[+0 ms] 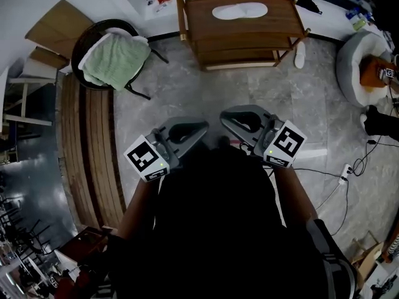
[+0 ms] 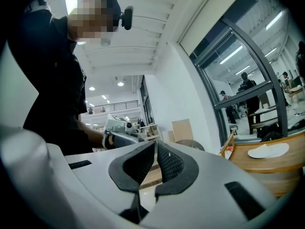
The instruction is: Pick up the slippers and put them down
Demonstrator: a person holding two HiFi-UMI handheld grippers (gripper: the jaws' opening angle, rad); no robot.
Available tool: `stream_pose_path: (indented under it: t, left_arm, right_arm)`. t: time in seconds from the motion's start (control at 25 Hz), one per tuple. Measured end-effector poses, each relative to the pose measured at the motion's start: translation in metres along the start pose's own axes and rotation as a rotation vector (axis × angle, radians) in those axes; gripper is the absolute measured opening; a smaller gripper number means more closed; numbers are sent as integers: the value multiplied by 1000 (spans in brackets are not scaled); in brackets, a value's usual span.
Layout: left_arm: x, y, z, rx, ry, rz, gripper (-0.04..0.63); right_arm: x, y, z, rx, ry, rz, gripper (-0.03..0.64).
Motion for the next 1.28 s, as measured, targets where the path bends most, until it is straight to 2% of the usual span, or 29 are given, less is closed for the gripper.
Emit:
stream_pose_path:
  t: [0.36, 0.52, 0.68, 0.88, 1.28]
  left_arm:
    - [-20, 3, -9, -14, -11, -18, 11]
    - [-33, 12, 6, -40, 41, -30, 11]
    - [-53, -1, 30, -22, 106, -26, 11]
    - [-96, -23, 49, 2, 140, -6, 11]
    - [-210, -66, 49, 45, 171, 6, 11]
  right_arm:
    - [22, 4, 5, 3, 49, 28, 31]
    - [32, 7, 7, 14, 83, 49, 31]
    - [45, 5, 4, -4, 118, 56, 31]
    - [80, 0, 14, -47, 134, 62, 31]
    - [175, -39, 91, -26, 154, 67, 31]
Point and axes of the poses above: the fingertips, and each gripper's own axes: z forward along the fingers, x to its right, y out of its underside, the point moved 6 cm from there along -z, backward along the fingers, and after that the axes turned 7 degrees about -y, right-handed, at the moved point
